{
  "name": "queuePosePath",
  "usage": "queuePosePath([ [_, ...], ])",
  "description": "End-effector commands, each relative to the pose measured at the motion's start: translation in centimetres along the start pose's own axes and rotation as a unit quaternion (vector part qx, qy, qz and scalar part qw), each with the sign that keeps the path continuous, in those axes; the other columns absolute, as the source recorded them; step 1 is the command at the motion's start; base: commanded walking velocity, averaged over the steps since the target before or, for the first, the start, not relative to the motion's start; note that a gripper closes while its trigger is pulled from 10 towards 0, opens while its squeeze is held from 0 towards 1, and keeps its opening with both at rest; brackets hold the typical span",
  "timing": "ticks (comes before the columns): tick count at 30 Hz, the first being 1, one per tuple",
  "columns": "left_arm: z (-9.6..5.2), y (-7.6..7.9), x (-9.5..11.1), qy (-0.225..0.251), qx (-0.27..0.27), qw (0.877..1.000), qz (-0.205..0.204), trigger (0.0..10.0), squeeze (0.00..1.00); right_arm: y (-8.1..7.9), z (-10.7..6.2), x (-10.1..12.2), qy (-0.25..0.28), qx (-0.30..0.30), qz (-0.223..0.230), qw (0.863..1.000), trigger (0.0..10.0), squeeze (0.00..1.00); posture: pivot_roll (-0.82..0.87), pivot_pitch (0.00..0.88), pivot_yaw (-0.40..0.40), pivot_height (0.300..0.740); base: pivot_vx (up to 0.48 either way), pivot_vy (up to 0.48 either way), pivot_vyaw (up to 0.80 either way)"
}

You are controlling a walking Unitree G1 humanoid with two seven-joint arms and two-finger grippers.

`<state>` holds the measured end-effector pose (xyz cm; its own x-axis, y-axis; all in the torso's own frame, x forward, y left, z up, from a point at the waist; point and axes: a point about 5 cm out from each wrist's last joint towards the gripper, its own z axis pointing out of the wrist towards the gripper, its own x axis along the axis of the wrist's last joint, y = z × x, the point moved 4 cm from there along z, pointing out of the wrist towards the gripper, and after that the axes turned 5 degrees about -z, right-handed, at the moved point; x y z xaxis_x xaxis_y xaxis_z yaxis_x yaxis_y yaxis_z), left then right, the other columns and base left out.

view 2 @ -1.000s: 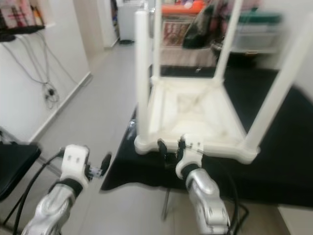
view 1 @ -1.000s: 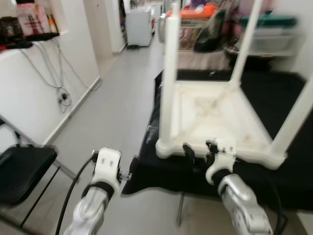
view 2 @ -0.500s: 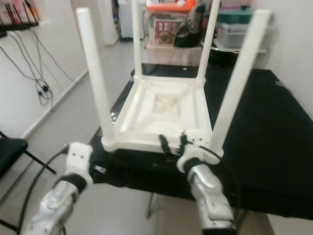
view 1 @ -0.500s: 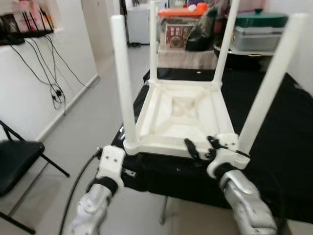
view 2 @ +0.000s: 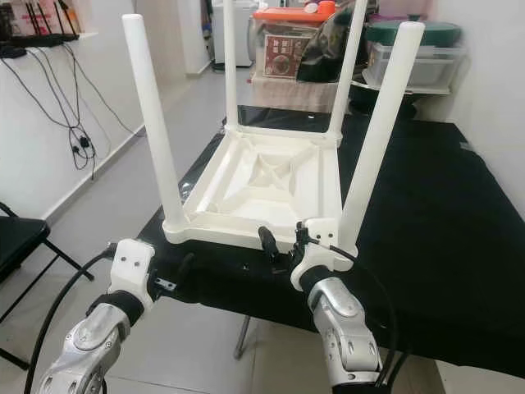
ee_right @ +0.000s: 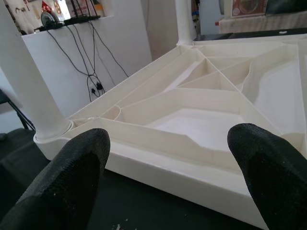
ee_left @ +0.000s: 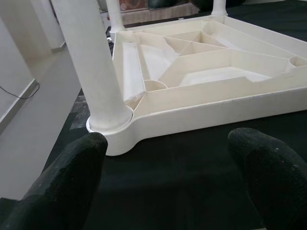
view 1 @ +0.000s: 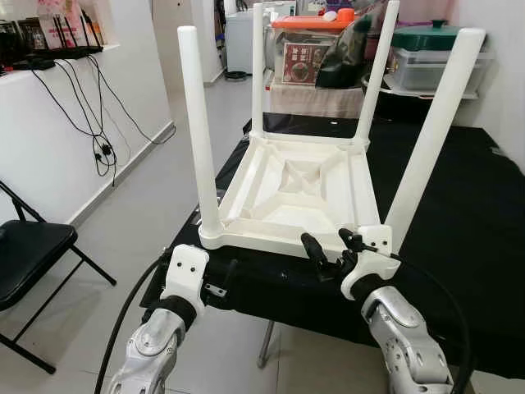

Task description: Building children table

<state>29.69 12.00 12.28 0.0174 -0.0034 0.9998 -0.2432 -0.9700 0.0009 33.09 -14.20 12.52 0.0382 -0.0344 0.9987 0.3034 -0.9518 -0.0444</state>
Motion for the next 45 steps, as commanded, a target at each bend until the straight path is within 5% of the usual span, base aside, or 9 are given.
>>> queuePosePath([
  [1,0.1,-0.2,-0.1,-0.003,-0.003,1.0,0.009,10.0,0.0,-0.2,0.1,0.0,0.002,0.007,0.002,1.0,10.0,0.0,-0.06,0.013,-0.021,0.74,0.0,0.0,-0.8],
  [23,0.4,-0.2,0.0,0.0,-0.006,1.0,0.015,10.0,0.0,-0.7,-0.1,0.7,0.026,0.031,0.014,0.999,10.0,0.0,-0.07,0.015,-0.023,0.74,0.0,0.0,-0.8],
  [32,0.5,-0.2,0.0,0.002,-0.005,1.0,0.02,10.0,0.0,-1.0,-0.2,1.2,0.039,0.049,0.016,0.998,10.0,0.0,-0.07,0.013,-0.025,0.74,0.0,0.0,0.0],
  [36,0.5,-0.2,0.1,0.007,-0.001,1.0,0.027,10.0,0.0,-1.2,-0.2,1.8,0.052,0.066,-0.003,0.996,10.0,0.0,-0.07,0.009,-0.024,0.74,0.0,0.0,0.0],
  [39,0.6,-0.5,0.4,0.014,0.006,0.999,0.031,10.0,0.0,-1.6,0.1,3.6,0.077,0.09,-0.062,0.991,10.0,0.0,-0.06,0.005,-0.022,0.74,0.0,0.0,0.0],
  [45,0.6,-0.6,0.5,0.018,0.011,0.999,0.034,10.0,0.0,-1.9,0.3,5.9,0.106,0.112,-0.075,0.985,10.0,0.0,-0.06,0.002,-0.022,0.74,0.0,0.0,0.0],
])
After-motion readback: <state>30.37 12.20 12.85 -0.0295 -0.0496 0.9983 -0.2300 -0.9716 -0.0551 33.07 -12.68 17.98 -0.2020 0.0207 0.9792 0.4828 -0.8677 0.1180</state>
